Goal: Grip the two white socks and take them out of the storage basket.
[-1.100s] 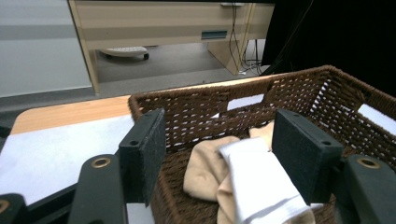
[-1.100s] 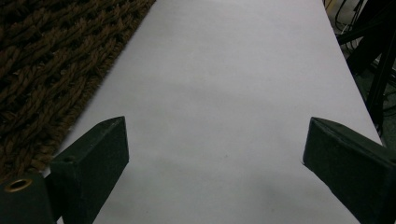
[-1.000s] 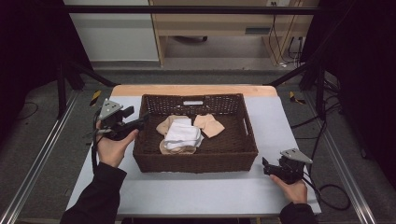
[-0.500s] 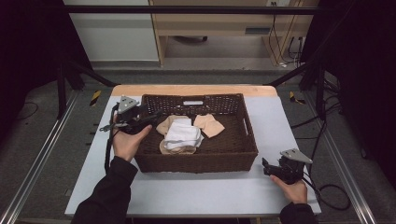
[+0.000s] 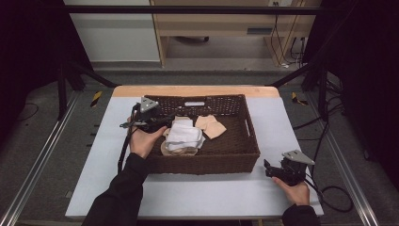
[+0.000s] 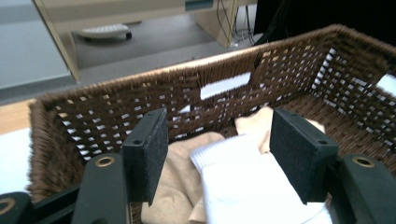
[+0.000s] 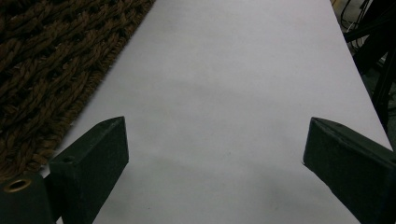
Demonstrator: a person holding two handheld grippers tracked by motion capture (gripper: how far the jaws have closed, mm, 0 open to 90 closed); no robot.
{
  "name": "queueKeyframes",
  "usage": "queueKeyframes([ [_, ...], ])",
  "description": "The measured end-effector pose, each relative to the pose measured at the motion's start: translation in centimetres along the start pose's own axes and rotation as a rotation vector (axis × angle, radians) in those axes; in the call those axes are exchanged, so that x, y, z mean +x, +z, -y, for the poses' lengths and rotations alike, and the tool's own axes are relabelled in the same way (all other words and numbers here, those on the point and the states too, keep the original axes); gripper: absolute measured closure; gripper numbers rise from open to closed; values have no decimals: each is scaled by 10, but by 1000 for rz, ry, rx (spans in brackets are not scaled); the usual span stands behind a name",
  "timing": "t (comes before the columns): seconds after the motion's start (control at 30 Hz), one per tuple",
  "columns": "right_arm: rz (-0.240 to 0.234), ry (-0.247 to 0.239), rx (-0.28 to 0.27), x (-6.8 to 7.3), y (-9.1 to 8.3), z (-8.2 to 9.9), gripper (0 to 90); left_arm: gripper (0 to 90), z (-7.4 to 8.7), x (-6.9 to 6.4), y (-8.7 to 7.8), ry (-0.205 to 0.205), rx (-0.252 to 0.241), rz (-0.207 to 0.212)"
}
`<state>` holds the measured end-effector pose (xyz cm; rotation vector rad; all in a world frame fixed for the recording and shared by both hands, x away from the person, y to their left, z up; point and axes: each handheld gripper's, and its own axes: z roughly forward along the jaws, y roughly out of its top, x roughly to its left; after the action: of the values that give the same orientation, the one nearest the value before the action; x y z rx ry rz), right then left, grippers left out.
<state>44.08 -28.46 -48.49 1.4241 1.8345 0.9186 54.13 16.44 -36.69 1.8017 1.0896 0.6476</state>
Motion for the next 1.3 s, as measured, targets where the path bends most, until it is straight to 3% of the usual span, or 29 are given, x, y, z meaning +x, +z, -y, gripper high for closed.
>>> queueKeyframes([
  [0.47,-6,-1,3,0,0,0,70,416,27,-1,37,0,145,35],
  [0.7,-6,-1,4,0,0,0,70,431,35,1,46,29,207,20],
  [0.8,-6,-4,3,0,0,0,70,427,39,4,48,3,228,21],
  [1.07,-8,-3,7,0,0,0,70,389,44,4,52,14,292,46],
  [1.17,-8,-4,5,0,0,0,70,374,47,3,54,-7,320,49],
  [1.3,-8,-5,5,1,0,0,70,412,48,2,56,8,351,70],
])
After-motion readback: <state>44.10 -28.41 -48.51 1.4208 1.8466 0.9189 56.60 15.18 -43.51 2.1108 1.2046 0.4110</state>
